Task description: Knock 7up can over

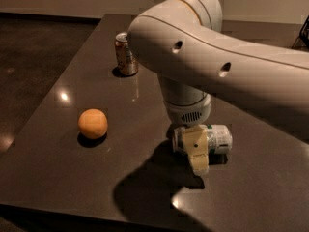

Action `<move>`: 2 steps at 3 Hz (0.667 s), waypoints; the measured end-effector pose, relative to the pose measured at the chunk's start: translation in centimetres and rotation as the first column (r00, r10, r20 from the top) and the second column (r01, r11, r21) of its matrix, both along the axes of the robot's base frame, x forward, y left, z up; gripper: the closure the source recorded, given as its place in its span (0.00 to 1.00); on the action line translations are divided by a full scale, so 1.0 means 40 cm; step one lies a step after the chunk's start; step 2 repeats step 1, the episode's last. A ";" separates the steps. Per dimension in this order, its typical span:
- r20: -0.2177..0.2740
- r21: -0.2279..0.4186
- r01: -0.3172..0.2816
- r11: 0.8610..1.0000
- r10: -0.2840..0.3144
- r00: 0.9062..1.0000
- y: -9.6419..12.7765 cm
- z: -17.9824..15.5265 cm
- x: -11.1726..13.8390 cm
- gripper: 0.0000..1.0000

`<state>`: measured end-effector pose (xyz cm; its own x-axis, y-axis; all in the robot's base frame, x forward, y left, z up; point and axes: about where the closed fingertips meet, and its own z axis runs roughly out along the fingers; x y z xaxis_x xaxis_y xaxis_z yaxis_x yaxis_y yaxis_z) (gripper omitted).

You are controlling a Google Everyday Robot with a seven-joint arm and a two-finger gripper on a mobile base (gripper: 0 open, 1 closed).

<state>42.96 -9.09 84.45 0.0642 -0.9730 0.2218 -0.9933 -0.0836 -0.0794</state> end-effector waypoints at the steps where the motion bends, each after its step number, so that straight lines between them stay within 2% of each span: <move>1: 0.000 0.000 0.000 1.000 0.000 1.000 0.000 0.000 0.000 0.00; 2: 0.000 0.000 0.000 1.000 0.000 1.000 0.000 0.000 0.000 0.00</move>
Offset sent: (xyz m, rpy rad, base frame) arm 0.0000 0.0000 0.0000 0.0000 0.0000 0.0000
